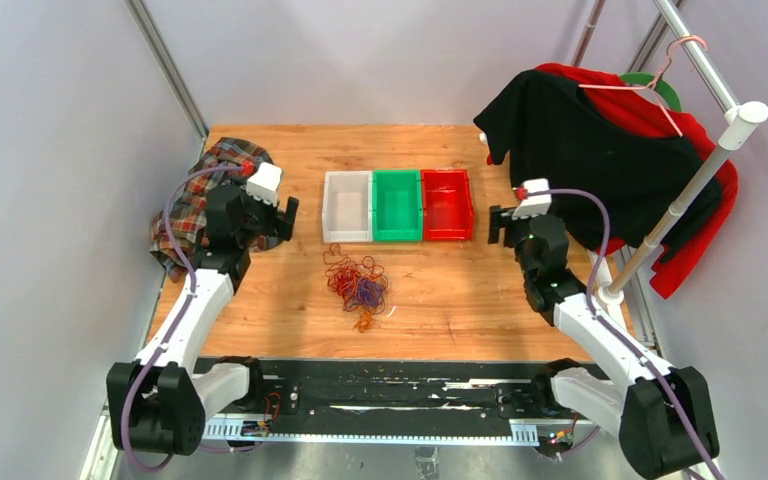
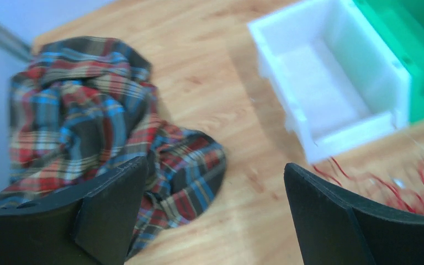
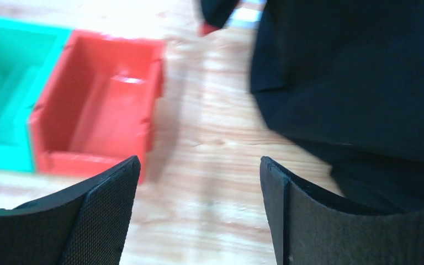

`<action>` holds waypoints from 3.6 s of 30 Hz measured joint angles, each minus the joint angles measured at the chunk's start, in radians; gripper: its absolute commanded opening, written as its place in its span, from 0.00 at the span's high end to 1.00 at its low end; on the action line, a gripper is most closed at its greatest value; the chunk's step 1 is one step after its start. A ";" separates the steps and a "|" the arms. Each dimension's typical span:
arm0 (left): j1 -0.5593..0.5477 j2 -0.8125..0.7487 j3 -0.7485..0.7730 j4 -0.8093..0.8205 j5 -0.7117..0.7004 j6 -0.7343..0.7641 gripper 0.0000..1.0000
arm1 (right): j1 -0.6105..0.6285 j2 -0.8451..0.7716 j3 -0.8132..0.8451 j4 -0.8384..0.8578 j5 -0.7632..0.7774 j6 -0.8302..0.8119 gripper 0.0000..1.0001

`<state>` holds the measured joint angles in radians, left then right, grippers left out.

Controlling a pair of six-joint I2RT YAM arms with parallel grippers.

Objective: Untangle the cables

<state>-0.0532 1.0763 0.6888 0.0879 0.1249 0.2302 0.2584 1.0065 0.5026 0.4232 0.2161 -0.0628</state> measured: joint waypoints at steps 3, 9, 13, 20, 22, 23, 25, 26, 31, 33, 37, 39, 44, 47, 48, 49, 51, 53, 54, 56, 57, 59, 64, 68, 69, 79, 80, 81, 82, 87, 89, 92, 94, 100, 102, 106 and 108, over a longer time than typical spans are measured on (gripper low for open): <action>0.000 -0.008 0.053 -0.175 0.115 0.050 0.02 | 0.098 0.016 0.005 -0.044 -0.033 0.003 0.21; -0.032 0.011 0.069 -0.383 0.317 0.105 0.02 | 0.336 0.145 0.047 -0.084 -0.063 0.016 0.21; -0.116 0.055 0.071 -0.445 0.356 0.139 0.02 | 0.389 0.212 0.161 -0.180 -0.074 0.035 0.21; -0.211 0.152 0.115 -0.523 0.382 0.244 0.05 | 0.354 0.237 0.293 -0.211 -0.150 0.228 0.21; -0.221 0.192 0.138 -0.546 0.390 0.288 0.06 | 0.355 0.242 0.298 -0.230 -0.180 0.247 0.21; -0.225 0.205 0.144 -0.556 0.393 0.310 0.06 | 0.364 0.246 0.308 -0.254 -0.177 0.244 0.21; -0.237 0.223 0.145 -0.580 0.398 0.358 0.06 | 0.395 0.257 0.343 -0.309 -0.163 0.229 0.21; -0.244 0.227 0.145 -0.594 0.399 0.380 0.06 | 0.410 0.258 0.356 -0.322 -0.160 0.224 0.21; -0.291 0.242 0.145 -0.616 0.398 0.458 0.11 | 0.425 0.253 0.325 -0.279 -0.165 0.225 0.20; -0.297 0.254 0.145 -0.614 0.393 0.471 0.14 | 0.423 0.251 0.292 -0.259 -0.192 0.232 0.21; -0.299 0.269 0.136 -0.584 0.370 0.489 0.38 | 0.422 0.267 0.302 -0.303 -0.208 0.258 0.26; -0.303 0.269 0.131 -0.577 0.359 0.497 0.53 | 0.422 0.280 0.332 -0.347 -0.204 0.268 0.35; -0.311 0.269 0.129 -0.568 0.340 0.504 0.83 | 0.437 0.285 0.352 -0.371 -0.205 0.280 0.28; -0.311 0.254 0.129 -0.569 0.336 0.491 0.95 | 0.468 0.296 0.352 -0.377 -0.204 0.280 0.26; -0.311 0.243 0.129 -0.569 0.335 0.484 0.98 | 0.488 0.303 0.352 -0.377 -0.204 0.279 0.26; -0.311 0.229 0.129 -0.569 0.335 0.475 0.99 | 0.505 0.309 0.352 -0.377 -0.204 0.278 0.26; -0.311 0.203 0.130 -0.571 0.338 0.461 0.94 | 0.534 0.316 0.352 -0.375 -0.203 0.276 0.26; -0.311 0.175 0.132 -0.582 0.348 0.452 0.67 | 0.564 0.316 0.349 -0.359 -0.197 0.274 0.24; -0.311 0.164 0.132 -0.588 0.356 0.458 0.53 | 0.575 0.313 0.341 -0.335 -0.196 0.271 0.23; -0.311 0.156 0.134 -0.613 0.372 0.478 0.37 | 0.588 0.301 0.316 -0.300 -0.192 0.267 0.22; -0.311 0.158 0.134 -0.626 0.380 0.495 0.33 | 0.592 0.293 0.303 -0.291 -0.188 0.264 0.22; -0.311 0.174 0.134 -0.653 0.388 0.528 0.30 | 0.595 0.279 0.288 -0.287 -0.184 0.257 0.21; -0.311 0.252 0.134 -0.660 0.371 0.571 0.33 | 0.597 0.245 0.276 -0.286 -0.159 0.249 0.21; -0.312 0.304 0.134 -0.595 0.341 0.572 0.50 | 0.597 0.232 0.275 -0.286 -0.159 0.249 0.23; -0.314 0.315 0.134 -0.575 0.336 0.573 0.57 | 0.597 0.230 0.272 -0.286 -0.159 0.249 0.25; -0.331 0.329 0.131 -0.527 0.329 0.557 0.99 | 0.597 0.220 0.201 -0.203 -0.166 0.249 0.24; -0.330 0.321 0.129 -0.531 0.326 0.555 0.99 | 0.597 0.213 0.181 -0.179 -0.168 0.248 0.23; -0.330 0.309 0.127 -0.535 0.326 0.549 0.99 | 0.597 0.205 0.159 -0.150 -0.171 0.246 0.23; -0.331 0.296 0.126 -0.537 0.327 0.543 0.99 | 0.597 0.198 0.141 -0.129 -0.172 0.245 0.23; -0.331 0.209 0.125 -0.555 0.330 0.489 0.99 | 0.599 0.192 0.121 -0.081 -0.179 0.224 0.23; -0.331 0.184 0.147 -0.589 0.331 0.453 0.99 | 0.605 0.192 0.123 -0.070 -0.183 0.211 0.23; -0.331 0.153 0.205 -0.636 0.327 0.398 0.99 | 0.616 0.192 0.129 -0.067 -0.190 0.192 0.23; -0.331 0.135 0.250 -0.666 0.327 0.360 0.99 | 0.626 0.193 0.138 -0.060 -0.192 0.180 0.22; -0.331 0.098 0.362 -0.757 0.355 0.235 0.99 | 0.687 0.230 0.216 -0.004 -0.195 0.147 0.22; -0.332 0.085 0.384 -0.785 0.371 0.198 0.99 | 0.702 0.254 0.244 0.017 -0.196 0.143 0.22; -0.340 0.063 0.416 -0.816 0.390 0.135 0.99 | 0.720 0.312 0.289 0.071 -0.195 0.144 0.22; -0.344 0.055 0.430 -0.828 0.395 0.109 0.99 | 0.726 0.348 0.309 0.099 -0.192 0.144 0.22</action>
<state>-0.3977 1.1309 1.1187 -0.7403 0.5198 0.3393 0.9840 1.3540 0.8120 0.5224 0.0238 0.0814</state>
